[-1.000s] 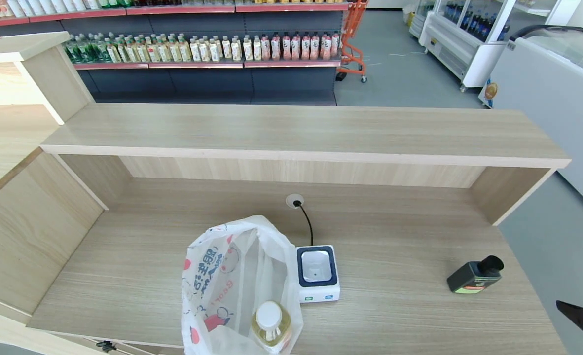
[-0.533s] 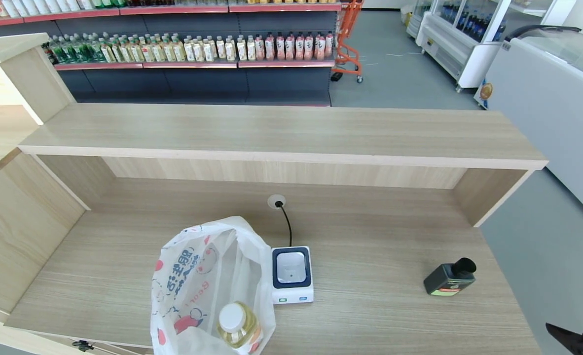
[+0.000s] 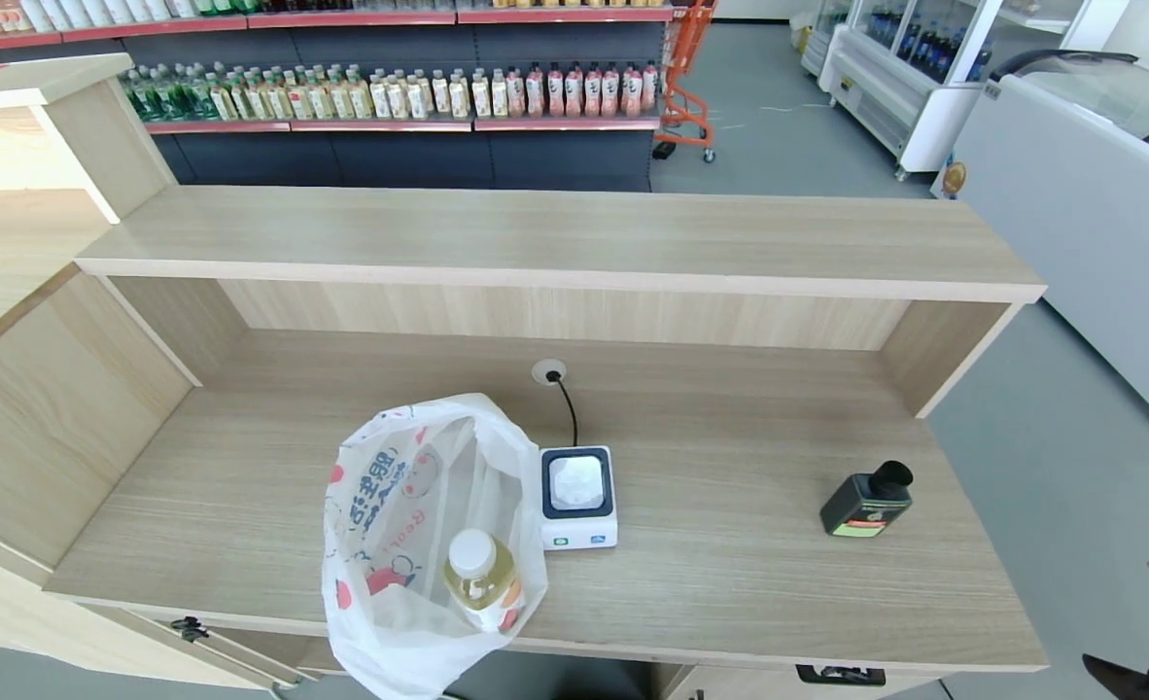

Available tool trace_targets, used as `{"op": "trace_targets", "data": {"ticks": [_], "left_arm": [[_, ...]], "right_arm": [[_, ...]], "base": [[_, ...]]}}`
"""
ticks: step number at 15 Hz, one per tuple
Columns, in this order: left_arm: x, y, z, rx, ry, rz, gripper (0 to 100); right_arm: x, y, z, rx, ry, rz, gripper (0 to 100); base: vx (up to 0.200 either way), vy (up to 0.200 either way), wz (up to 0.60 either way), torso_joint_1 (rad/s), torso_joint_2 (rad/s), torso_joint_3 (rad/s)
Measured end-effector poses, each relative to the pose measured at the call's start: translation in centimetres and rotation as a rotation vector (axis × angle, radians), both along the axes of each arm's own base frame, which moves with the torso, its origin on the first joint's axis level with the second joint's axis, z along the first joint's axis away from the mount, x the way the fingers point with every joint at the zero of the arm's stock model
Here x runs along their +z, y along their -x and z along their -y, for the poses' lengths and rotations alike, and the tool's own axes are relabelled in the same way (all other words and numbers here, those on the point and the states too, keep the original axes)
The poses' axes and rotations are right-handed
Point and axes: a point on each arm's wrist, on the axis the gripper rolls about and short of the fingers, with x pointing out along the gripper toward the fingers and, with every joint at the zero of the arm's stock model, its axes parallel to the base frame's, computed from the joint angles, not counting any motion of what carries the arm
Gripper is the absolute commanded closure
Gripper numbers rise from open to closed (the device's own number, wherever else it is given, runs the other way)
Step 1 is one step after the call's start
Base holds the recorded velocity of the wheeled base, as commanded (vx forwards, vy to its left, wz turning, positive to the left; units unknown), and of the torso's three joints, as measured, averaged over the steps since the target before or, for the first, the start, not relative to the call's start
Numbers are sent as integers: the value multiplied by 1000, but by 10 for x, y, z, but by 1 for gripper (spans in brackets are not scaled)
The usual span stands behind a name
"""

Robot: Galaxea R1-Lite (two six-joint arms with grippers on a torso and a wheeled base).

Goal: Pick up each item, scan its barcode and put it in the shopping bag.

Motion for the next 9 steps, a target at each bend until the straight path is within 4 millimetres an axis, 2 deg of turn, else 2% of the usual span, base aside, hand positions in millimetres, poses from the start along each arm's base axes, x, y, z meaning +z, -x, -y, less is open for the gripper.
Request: {"op": "trace_targets", "data": {"ticks": [6,9], "left_arm": [[0,0,0,0,2,0,0],[0,0,0,1,-3,0,0]], "right_arm": [[4,-38,16,-12,37,31,0],[-6,-49,24,-16,41,-7,0]], "base": [[0,0,0,0,0,0],[0,-200,0,1,4,5]]}}
